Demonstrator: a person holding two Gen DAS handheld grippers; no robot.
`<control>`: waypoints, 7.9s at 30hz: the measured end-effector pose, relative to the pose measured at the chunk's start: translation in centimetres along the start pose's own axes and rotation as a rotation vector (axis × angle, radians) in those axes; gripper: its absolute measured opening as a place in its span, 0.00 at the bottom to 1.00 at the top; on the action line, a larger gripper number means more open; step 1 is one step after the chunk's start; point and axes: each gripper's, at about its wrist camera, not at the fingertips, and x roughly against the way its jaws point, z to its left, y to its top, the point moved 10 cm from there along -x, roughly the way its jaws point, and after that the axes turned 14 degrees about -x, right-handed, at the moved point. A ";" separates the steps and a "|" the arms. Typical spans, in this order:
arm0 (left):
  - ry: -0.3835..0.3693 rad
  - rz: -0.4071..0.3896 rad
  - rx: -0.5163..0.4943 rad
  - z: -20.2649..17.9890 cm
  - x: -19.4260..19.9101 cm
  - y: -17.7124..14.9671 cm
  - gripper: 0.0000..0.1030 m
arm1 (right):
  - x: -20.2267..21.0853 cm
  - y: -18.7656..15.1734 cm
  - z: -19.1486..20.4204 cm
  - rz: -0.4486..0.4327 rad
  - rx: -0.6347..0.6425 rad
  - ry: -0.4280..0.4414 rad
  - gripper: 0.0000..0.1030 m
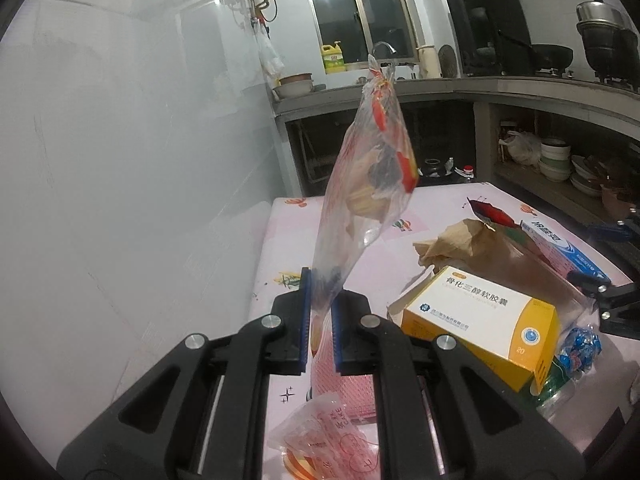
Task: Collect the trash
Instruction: 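Grasp the red snack bag with the right gripper while the left gripper holds the clear bag up, then carry both bags to the blue wastebasket and open both grippers over it, then move both grippers back from the wastebasket to the table, then grasp the clear red-printed plastic bag with the left gripper and lift it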
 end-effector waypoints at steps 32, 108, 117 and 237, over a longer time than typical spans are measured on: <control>-0.011 -0.068 0.032 -0.6 3.5 2.3 0.07 | 3.2 3.6 -1.9 -0.001 -0.251 0.151 0.02; -1.013 0.253 -0.282 -54.6 -1.9 16.9 0.07 | 16.2 -19.3 -40.5 -0.072 -1.012 -0.358 0.01; -1.006 0.537 -0.372 -66.7 -10.5 12.0 0.07 | 6.1 -27.8 -45.4 0.115 -1.138 -0.391 0.01; -0.233 0.406 0.196 -4.5 -3.5 -14.2 0.54 | 8.8 -8.2 -2.7 0.183 -0.541 0.106 0.94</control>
